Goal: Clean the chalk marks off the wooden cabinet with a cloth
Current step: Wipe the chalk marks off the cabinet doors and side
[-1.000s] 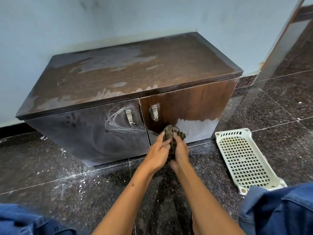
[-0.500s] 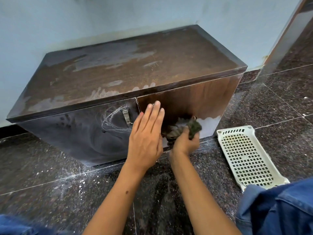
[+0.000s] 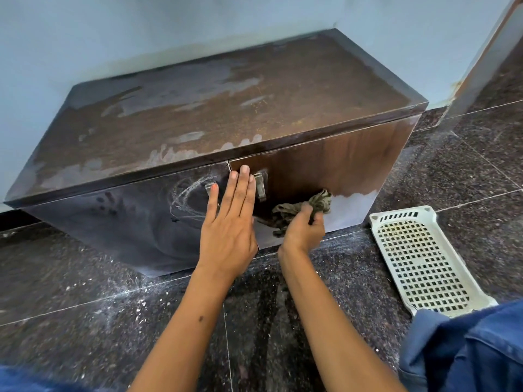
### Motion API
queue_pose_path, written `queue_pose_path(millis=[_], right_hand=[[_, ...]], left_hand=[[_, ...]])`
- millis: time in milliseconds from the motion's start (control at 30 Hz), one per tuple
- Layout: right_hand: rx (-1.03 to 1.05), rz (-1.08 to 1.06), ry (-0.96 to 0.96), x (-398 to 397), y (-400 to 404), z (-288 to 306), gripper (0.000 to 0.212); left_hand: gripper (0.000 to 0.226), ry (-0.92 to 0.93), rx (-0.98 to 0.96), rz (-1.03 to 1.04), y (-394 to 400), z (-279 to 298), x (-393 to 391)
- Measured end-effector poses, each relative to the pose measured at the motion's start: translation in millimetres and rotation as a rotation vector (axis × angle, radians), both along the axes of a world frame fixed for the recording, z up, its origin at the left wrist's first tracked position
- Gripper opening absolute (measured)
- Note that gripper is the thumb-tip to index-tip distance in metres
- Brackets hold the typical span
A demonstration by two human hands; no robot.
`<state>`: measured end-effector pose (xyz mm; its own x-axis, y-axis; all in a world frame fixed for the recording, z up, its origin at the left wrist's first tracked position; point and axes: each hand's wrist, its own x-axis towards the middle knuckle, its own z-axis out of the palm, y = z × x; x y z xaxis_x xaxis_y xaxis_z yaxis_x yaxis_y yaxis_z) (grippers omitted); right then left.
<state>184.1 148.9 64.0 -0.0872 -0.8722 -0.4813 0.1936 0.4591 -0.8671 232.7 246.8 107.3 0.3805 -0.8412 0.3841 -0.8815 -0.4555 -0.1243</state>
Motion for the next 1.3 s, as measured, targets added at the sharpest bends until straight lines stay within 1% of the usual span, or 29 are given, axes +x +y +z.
queue_pose_path(millis=[67,133,200,300,333,433,500,567,633,767,900,967,1000,1067,1133,1233,1300], right_hand=[[-0.120,0.011,-0.032,8,14,13,0.044],[-0.251,0.031,-0.040,16,28,17,0.047],[-0.286,0.032,-0.023,20,31,12,0.044],[-0.273,0.011,-0.010,19,21,-5,0.040],[-0.235,0.005,-0.011,17,14,-11,0.040],[0.063,-0.051,-0.039,1,-20,-30,0.039],[0.175,-0.061,-0.077,-9,-35,-34,0.038],[0.173,-0.051,-0.099,-7,-29,-25,0.038],[0.157,-0.004,-0.118,5,-6,-17,0.038],[0.274,0.093,-0.180,18,30,-16,0.038],[0.385,0.105,-0.194,1,4,-26,0.034],[0.366,0.072,-0.158,-5,-9,-31,0.034],[0.319,0.049,-0.115,-3,-10,-31,0.035],[0.233,0.046,-0.061,9,3,-24,0.038],[0.235,0.107,-0.086,24,31,-17,0.040],[0.341,0.206,-0.181,33,59,-14,0.039],[0.445,0.216,-0.216,30,52,-24,0.034]], left_hand=[[0.072,-0.015,-0.012,0.016,-3,-2,-3],[0.071,-0.030,-0.033,0.043,-4,-3,-4],[0.070,-0.042,-0.052,0.071,-3,-3,-1],[0.074,-0.056,-0.040,0.066,-1,-2,3],[0.075,-0.068,-0.031,0.061,-1,-2,4],[0.076,-0.105,0.004,0.057,3,0,6],[0.075,-0.134,0.023,0.061,5,2,8],[0.075,-0.153,0.026,0.067,5,3,9],[0.075,-0.167,0.016,0.077,2,1,7],[0.075,-0.259,0.048,0.103,2,-2,6],[0.073,-0.411,0.136,0.064,11,3,24],[0.070,-0.479,0.174,0.038,16,8,33],[0.068,-0.494,0.184,0.026,17,9,36],[0.067,-0.487,0.182,0.015,16,8,37],[0.068,-0.457,0.156,0.017,14,4,37],[0.064,-0.427,0.123,0.012,13,1,35],[0.063,-0.422,0.112,-0.006,13,3,35]])
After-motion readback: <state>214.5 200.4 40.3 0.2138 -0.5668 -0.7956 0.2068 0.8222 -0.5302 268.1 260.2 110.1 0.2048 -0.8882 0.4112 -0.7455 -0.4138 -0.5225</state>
